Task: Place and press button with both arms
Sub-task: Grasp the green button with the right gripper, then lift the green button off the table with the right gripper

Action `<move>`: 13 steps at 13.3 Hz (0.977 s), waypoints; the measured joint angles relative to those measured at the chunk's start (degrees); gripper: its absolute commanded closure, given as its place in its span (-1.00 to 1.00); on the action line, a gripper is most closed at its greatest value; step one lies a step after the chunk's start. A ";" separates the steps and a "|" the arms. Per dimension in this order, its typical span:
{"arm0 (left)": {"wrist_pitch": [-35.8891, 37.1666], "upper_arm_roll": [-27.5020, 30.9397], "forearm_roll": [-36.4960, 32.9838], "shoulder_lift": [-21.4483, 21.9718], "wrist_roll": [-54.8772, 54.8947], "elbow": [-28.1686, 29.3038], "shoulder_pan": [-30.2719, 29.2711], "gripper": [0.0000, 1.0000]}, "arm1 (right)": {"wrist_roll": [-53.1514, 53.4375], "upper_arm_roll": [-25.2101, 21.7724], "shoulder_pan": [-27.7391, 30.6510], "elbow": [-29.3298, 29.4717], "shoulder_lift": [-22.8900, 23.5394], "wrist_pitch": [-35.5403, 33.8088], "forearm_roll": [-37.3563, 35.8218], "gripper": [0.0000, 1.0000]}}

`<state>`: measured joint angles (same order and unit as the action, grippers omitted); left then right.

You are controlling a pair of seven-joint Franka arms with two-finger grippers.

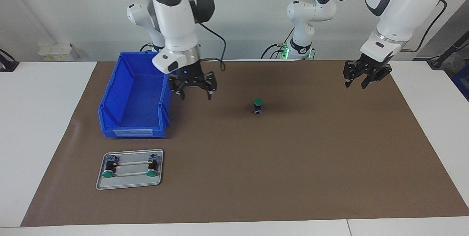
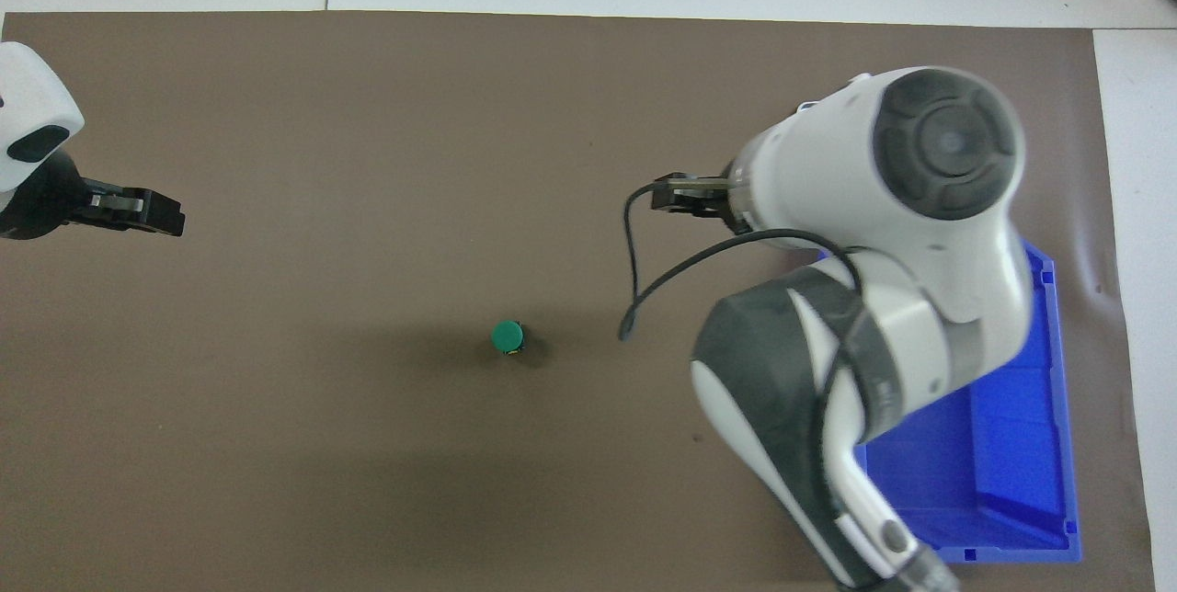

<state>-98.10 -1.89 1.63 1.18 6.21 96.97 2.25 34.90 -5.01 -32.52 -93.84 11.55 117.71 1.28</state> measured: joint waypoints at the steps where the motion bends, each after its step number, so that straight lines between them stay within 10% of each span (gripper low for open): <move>1: 0.13 -0.01 0.00 0.23 0.00 -0.04 0.00 -1.00 | 4.27 0.01 -3.20 0.69 2.41 3.55 -0.06 -0.95; 13: 2.04 0.28 -0.41 0.43 -1.78 0.41 -0.01 -1.00 | 3.80 -0.03 -16.93 -0.66 16.48 15.81 -4.54 -0.95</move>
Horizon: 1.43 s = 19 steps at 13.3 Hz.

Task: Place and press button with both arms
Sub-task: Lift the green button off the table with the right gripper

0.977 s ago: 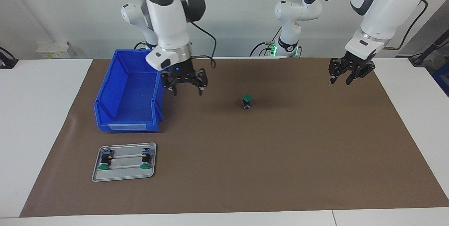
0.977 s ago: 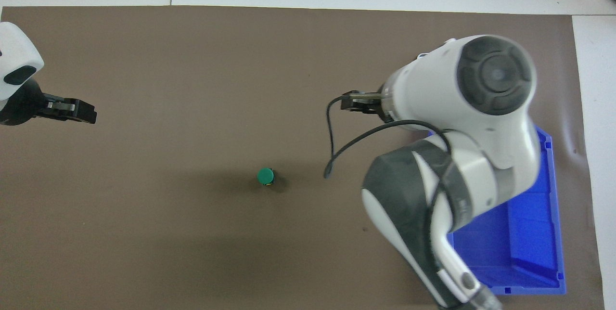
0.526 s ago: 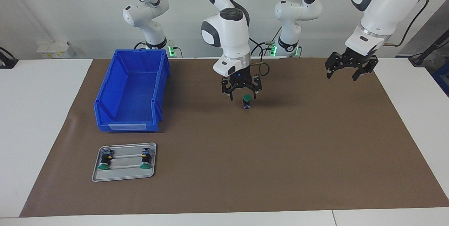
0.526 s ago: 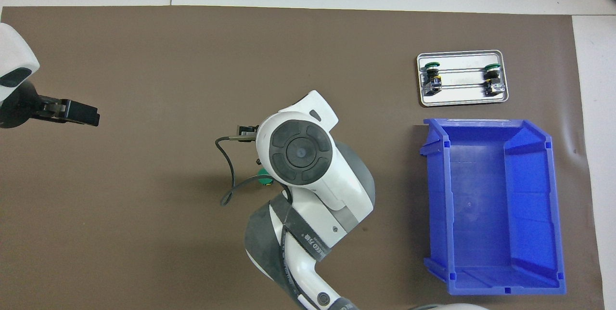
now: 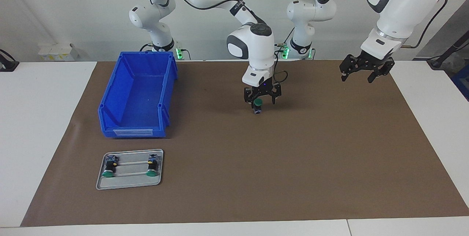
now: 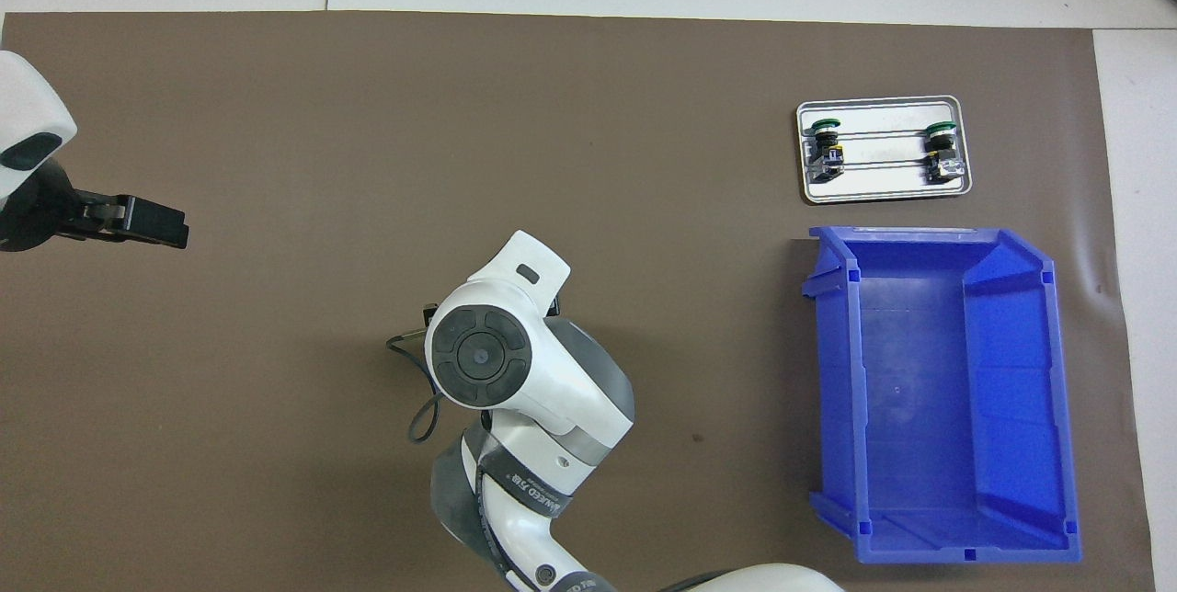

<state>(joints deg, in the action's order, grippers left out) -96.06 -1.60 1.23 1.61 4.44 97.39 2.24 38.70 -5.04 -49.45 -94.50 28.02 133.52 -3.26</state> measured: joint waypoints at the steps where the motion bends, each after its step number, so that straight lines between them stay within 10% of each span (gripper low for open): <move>1: 0.00 0.01 0.00 0.00 -0.11 0.02 0.00 -1.00 | -0.38 -0.01 -0.05 -0.17 1.03 0.28 -0.42 -0.95; 15: 0.00 0.16 -0.02 0.09 -0.48 0.02 -0.06 -1.00 | -1.03 -0.22 -3.08 -5.60 -1.17 0.18 -0.47 -0.76; 16: 0.00 0.16 -0.02 0.09 -0.49 0.02 -0.06 -1.00 | -1.03 -0.23 -3.08 -5.65 -1.17 0.28 -0.47 -0.53; 17: 0.00 0.16 -0.02 0.09 -0.49 0.02 -0.06 -1.00 | -1.03 -0.23 -3.08 -5.74 -1.17 0.28 -0.49 0.51; 18: 0.00 0.16 -0.02 0.09 -0.49 0.02 -0.06 -1.00 | -1.04 -0.23 -3.08 -5.83 -1.17 0.29 -0.81 1.00; 19: 0.00 0.16 -0.02 0.09 -0.50 0.02 -0.06 -1.00 | -1.04 -0.23 -3.10 -5.85 -1.17 0.30 -1.57 1.00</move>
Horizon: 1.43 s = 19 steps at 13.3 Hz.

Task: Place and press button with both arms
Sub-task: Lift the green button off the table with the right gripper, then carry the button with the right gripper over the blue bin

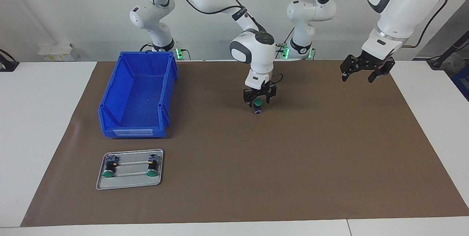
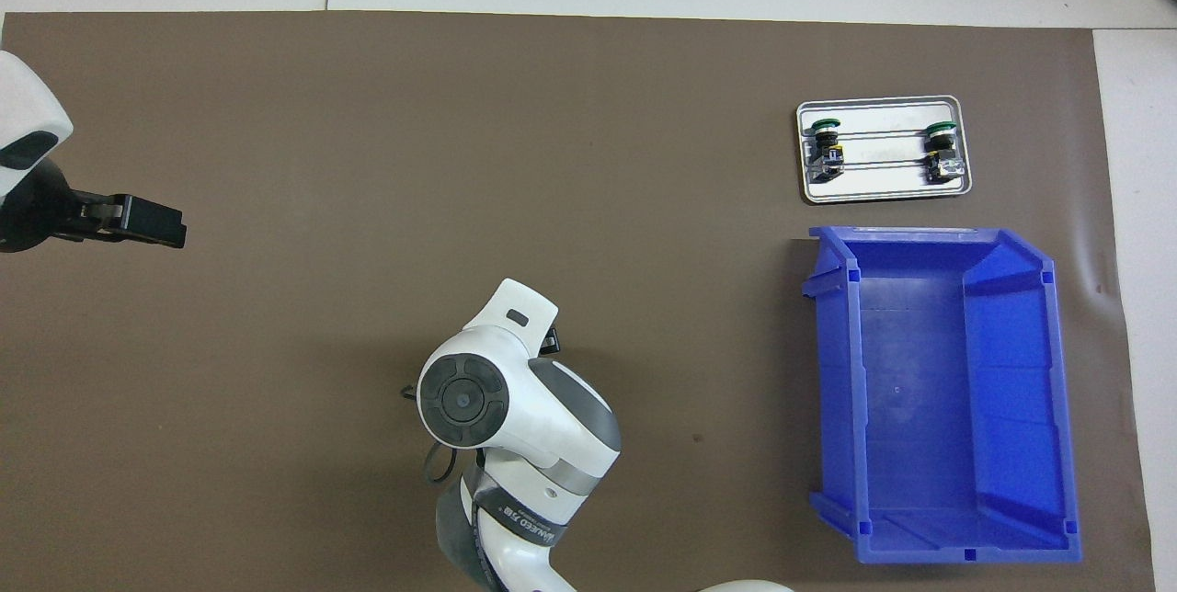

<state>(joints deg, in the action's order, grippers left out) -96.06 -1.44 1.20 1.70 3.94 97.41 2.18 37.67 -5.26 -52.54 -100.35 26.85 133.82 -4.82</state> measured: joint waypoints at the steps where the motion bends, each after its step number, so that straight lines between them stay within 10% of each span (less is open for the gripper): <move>1: 0.00 0.00 0.00 0.00 0.00 0.00 0.00 -1.00 | 0.00 0.00 -0.03 -0.01 0.00 0.00 -0.62 1.00; 9: 0.00 0.00 0.00 0.00 -0.03 0.00 0.00 -1.00 | 0.54 -0.93 1.41 1.06 -1.35 0.02 -2.79 1.00; 19: 0.00 0.01 0.00 0.00 -0.04 0.00 0.00 -1.00 | -5.72 -1.39 19.35 0.09 -20.78 -17.28 -7.69 1.00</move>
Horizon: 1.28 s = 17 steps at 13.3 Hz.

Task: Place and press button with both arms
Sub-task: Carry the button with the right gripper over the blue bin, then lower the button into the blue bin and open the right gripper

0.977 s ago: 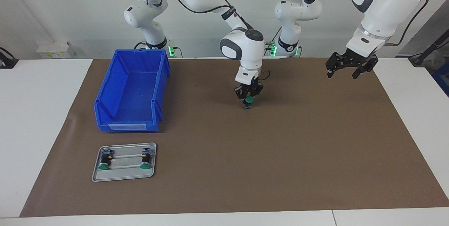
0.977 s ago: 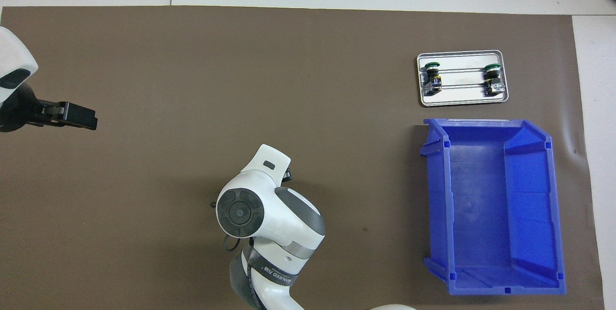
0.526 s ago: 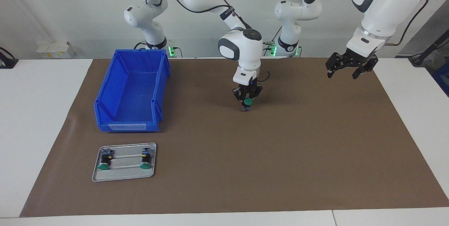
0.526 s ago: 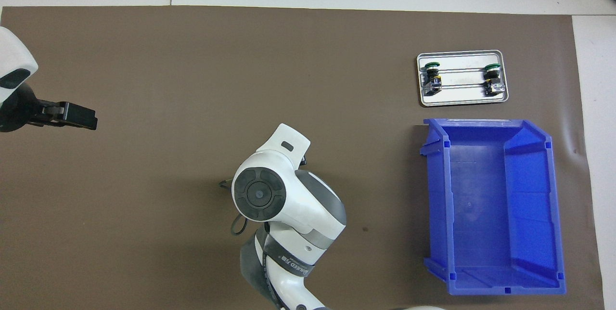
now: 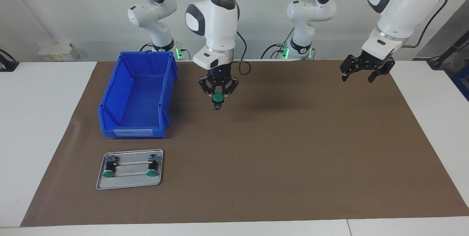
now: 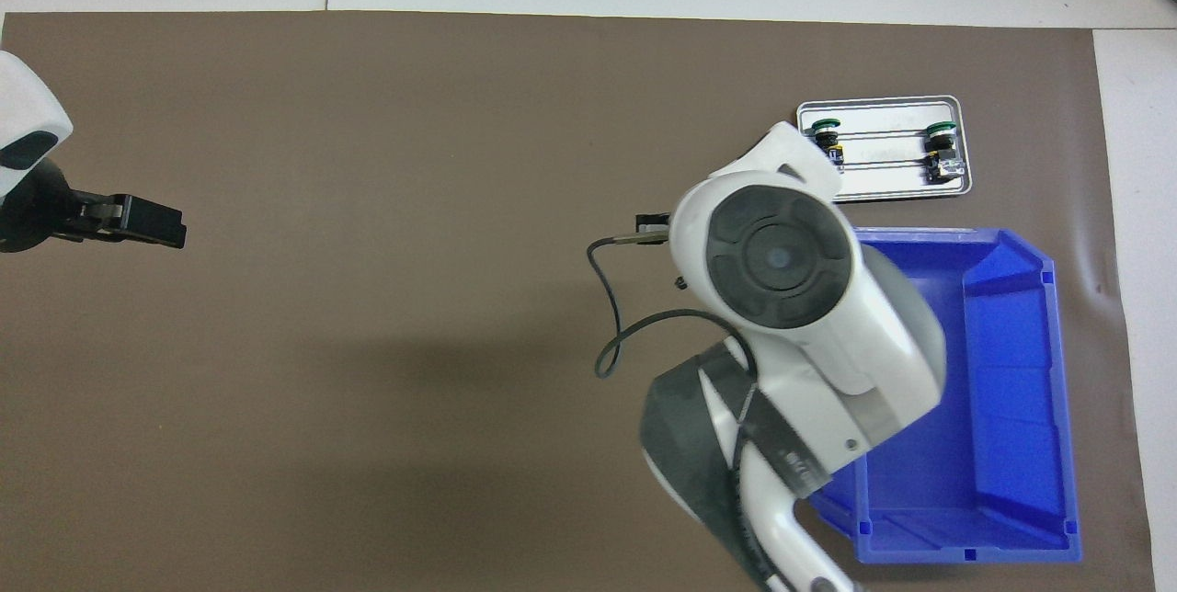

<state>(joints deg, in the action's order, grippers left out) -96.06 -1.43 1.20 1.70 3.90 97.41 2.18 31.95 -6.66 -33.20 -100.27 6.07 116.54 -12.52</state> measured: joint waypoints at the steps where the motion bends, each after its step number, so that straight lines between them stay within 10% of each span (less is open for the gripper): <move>1: 0.00 0.00 0.00 0.00 0.00 0.00 0.00 -1.00 | -3.99 -0.03 3.51 -0.63 -1.80 -1.31 0.00 1.00; 8: 0.00 0.00 0.00 0.00 0.00 0.00 0.00 -1.00 | -29.13 -0.11 24.61 -14.17 -9.82 1.35 5.80 1.00; 17: 0.00 0.00 0.00 0.00 -0.01 0.00 0.00 -1.00 | -34.03 -0.10 29.12 -42.60 -15.38 27.89 10.28 1.00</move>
<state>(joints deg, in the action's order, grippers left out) -96.06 -1.43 1.20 1.70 3.89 97.41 2.17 -2.08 -6.76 -4.07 -142.87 -9.31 144.43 -2.24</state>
